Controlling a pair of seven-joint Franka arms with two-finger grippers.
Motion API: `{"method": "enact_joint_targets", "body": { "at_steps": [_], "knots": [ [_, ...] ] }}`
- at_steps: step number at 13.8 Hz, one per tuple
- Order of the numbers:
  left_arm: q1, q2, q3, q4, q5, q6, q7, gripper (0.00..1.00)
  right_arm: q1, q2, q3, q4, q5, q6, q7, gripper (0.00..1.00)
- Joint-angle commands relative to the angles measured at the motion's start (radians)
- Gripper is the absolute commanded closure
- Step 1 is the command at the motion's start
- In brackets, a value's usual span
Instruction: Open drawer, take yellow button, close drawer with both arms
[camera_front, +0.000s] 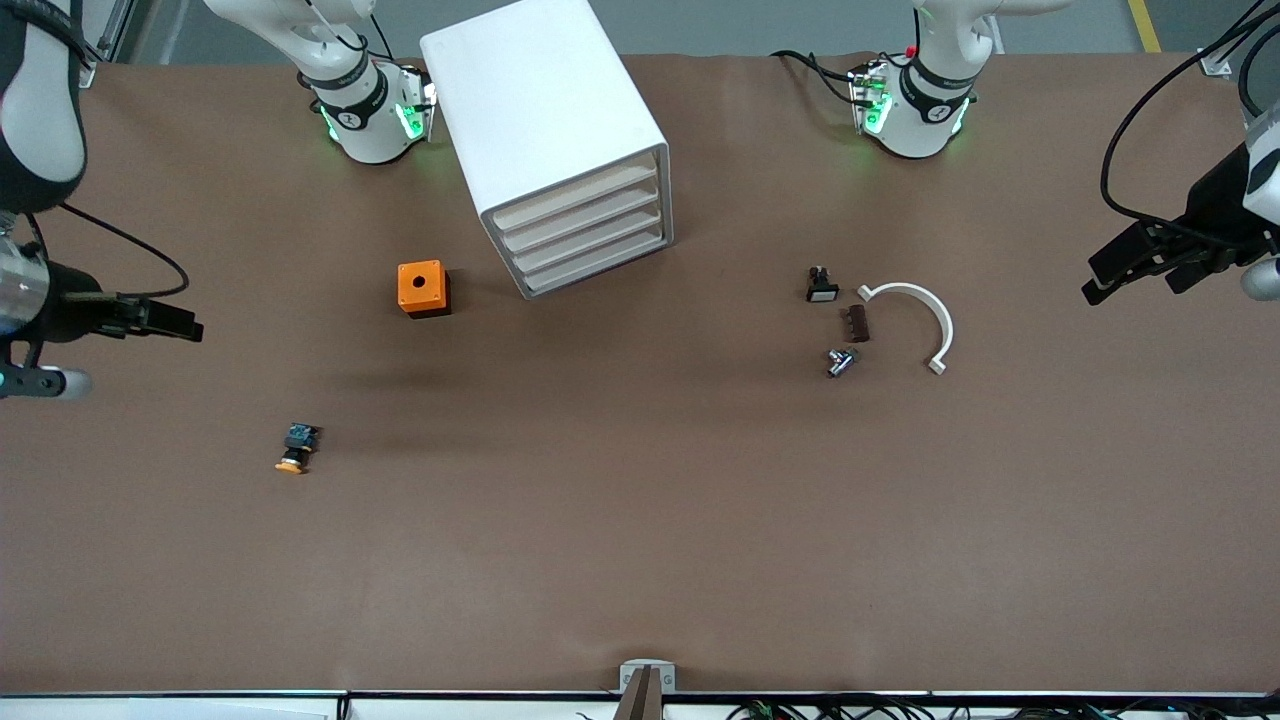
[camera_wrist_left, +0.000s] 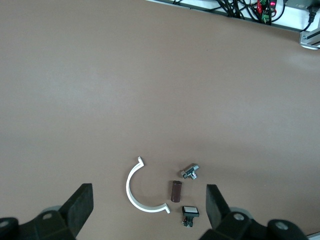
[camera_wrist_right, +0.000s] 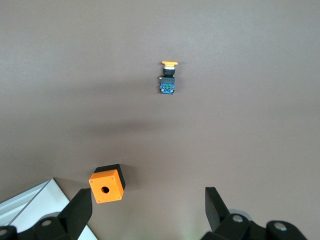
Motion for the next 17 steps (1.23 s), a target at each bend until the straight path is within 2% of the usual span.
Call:
{"method": "enact_joint_targets", "body": {
  "at_steps": [1,3,11,17],
  "knots": [
    [0.015,-0.004,-0.011,0.013,0.028,-0.017,0.041,0.01,0.003,-0.038,0.001,-0.011,-0.01,-0.014,0.007,0.0],
    [0.015,-0.003,-0.011,0.013,0.026,-0.042,0.119,0.01,0.0,-0.038,-0.002,-0.011,-0.012,-0.024,0.005,0.0],
    [0.015,0.0,-0.01,0.019,0.026,-0.042,0.11,0.01,0.0,-0.037,-0.001,0.004,-0.012,-0.027,0.019,0.0],
    [0.014,0.0,-0.011,0.019,0.026,-0.043,0.109,0.01,-0.001,-0.031,-0.004,0.081,-0.015,-0.045,0.016,0.0]
  ]
}}
